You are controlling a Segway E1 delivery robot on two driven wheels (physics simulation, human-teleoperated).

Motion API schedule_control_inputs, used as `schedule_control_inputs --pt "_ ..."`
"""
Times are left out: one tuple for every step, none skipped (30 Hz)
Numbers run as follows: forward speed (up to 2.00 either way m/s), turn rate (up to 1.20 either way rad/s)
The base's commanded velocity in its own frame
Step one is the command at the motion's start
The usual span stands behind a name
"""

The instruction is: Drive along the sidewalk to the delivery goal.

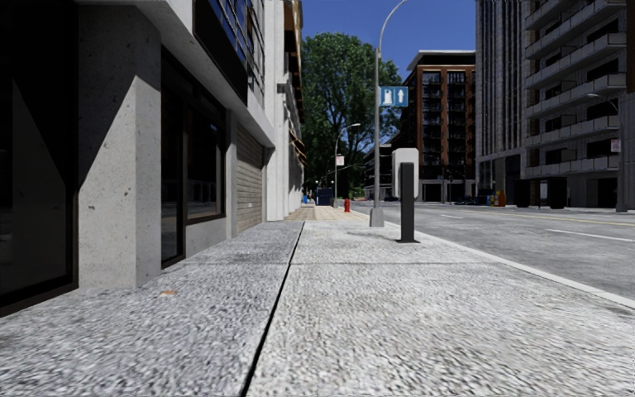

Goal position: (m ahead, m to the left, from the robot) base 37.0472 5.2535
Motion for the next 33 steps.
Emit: schedule_control_inputs --pt "2.0 0.0" --pt "2.0 0.0" --pt "2.0 0.0" --pt "2.0 0.0" --pt "2.0 0.0" --pt "2.0 0.0" --pt "2.0 0.0" --pt "2.0 0.0" --pt "2.0 0.0" --pt "2.0 0.0" --pt "2.0 0.0" --pt "2.0 0.0" --pt "2.0 0.0" --pt "2.0 0.0" --pt "2.0 0.0" --pt "2.0 0.0" --pt "2.0 0.0" --pt "2.0 0.0" --pt "2.0 0.0" --pt "2.0 0.0" --pt "2.0 0.0" --pt "2.0 0.0" --pt "2.0 0.0" --pt "2.0 0.0" --pt "2.0 0.0" --pt "2.0 0.0" --pt "2.0 0.0" --pt "2.0 0.0" --pt "2.0 0.0" --pt "2.0 0.0" --pt "2.0 0.0" --pt "2.0 0.0" --pt "2.0 0.0"
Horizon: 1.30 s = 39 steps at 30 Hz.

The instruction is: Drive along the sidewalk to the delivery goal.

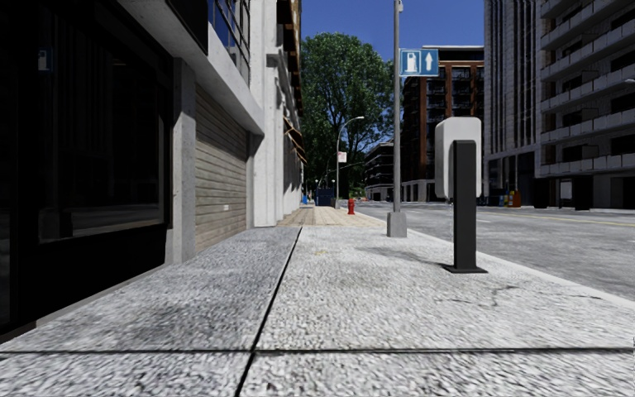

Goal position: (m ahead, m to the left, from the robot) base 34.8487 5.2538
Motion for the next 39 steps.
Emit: schedule_control_inputs --pt "2.0 0.0" --pt "2.0 0.0" --pt "2.0 0.0" --pt "2.0 0.0" --pt "2.0 0.0" --pt "2.0 0.0" --pt "2.0 0.0" --pt "2.0 0.0" --pt "2.0 0.0" --pt "2.0 0.0" --pt "2.0 0.0" --pt "2.0 0.0" --pt "2.0 0.0" --pt "2.0 0.0" --pt "2.0 0.0" --pt "2.0 0.0" --pt "2.0 0.0" --pt "2.0 0.0" --pt "2.0 0.0" --pt "2.0 0.0" --pt "2.0 0.0" --pt "2.0 0.0" --pt "2.0 0.0" --pt "2.0 0.0" --pt "2.0 0.0" --pt "2.0 0.0" --pt "2.0 0.0" --pt "2.0 0.0" --pt "2.0 0.0" --pt "2.0 0.0" --pt "2.0 0.0" --pt "2.0 0.0" --pt "2.0 0.0" --pt "2.0 0.0" --pt "2.0 0.0" --pt "2.0 0.0" --pt "2.0 0.0" --pt "2.0 0.0" --pt "2.0 0.0"
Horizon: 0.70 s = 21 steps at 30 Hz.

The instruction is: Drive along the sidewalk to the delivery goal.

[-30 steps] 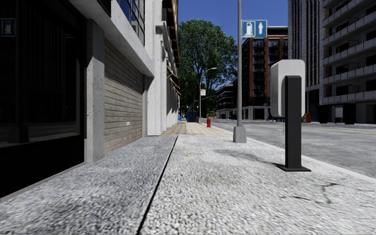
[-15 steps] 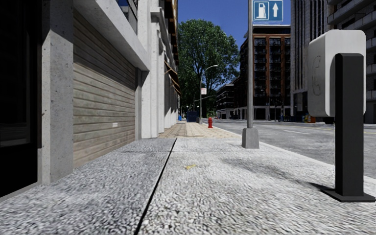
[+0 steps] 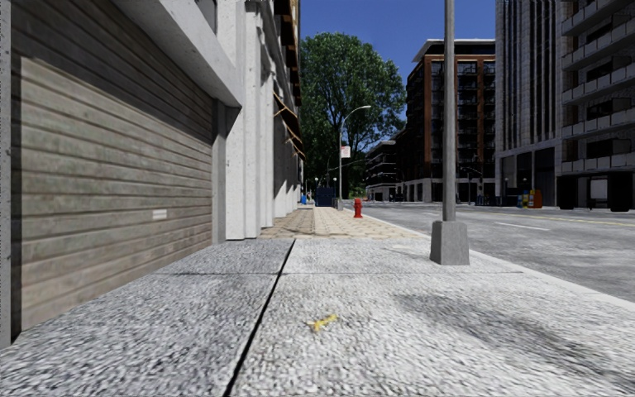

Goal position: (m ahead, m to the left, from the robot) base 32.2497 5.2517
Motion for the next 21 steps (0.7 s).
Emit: schedule_control_inputs --pt "2.0 0.0" --pt "2.0 0.0" --pt "2.0 0.0" --pt "2.0 0.0" --pt "2.0 0.0" --pt "2.0 0.0" --pt "2.0 0.0" --pt "2.0 0.0" --pt "2.0 0.0" --pt "2.0 0.0" --pt "2.0 0.0" --pt "2.0 0.0" --pt "2.0 0.0" --pt "2.0 0.0" --pt "2.0 0.0" --pt "2.0 0.0" --pt "2.0 0.0" --pt "2.0 0.0" --pt "2.0 0.0" --pt "2.0 0.0" --pt "2.0 0.0"
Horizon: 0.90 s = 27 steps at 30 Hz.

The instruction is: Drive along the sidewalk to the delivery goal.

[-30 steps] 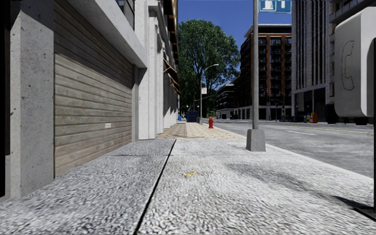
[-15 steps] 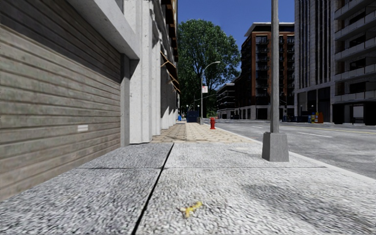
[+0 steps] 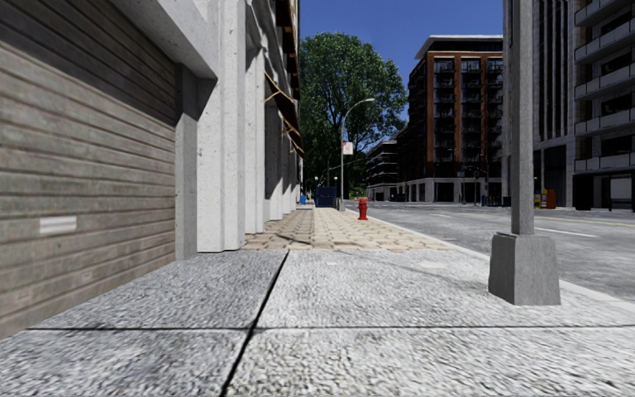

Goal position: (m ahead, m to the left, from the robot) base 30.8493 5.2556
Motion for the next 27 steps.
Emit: schedule_control_inputs --pt "2.0 0.0" --pt "2.0 0.0" --pt "2.0 0.0" --pt "2.0 0.0" --pt "2.0 0.0" --pt "2.0 0.0" --pt "2.0 0.0" --pt "2.0 0.0" --pt "2.0 0.0" --pt "2.0 0.0" --pt "2.0 0.0" --pt "2.0 0.0" --pt "2.0 0.0" --pt "2.0 0.0" --pt "2.0 0.0" --pt "2.0 0.0" --pt "2.0 0.0" --pt "2.0 0.0" --pt "2.0 0.0" --pt "2.0 0.0" --pt "2.0 0.0" --pt "2.0 0.0" --pt "2.0 0.0" --pt "2.0 0.0" --pt "2.0 0.0" --pt "2.0 0.0" --pt "2.0 0.0"
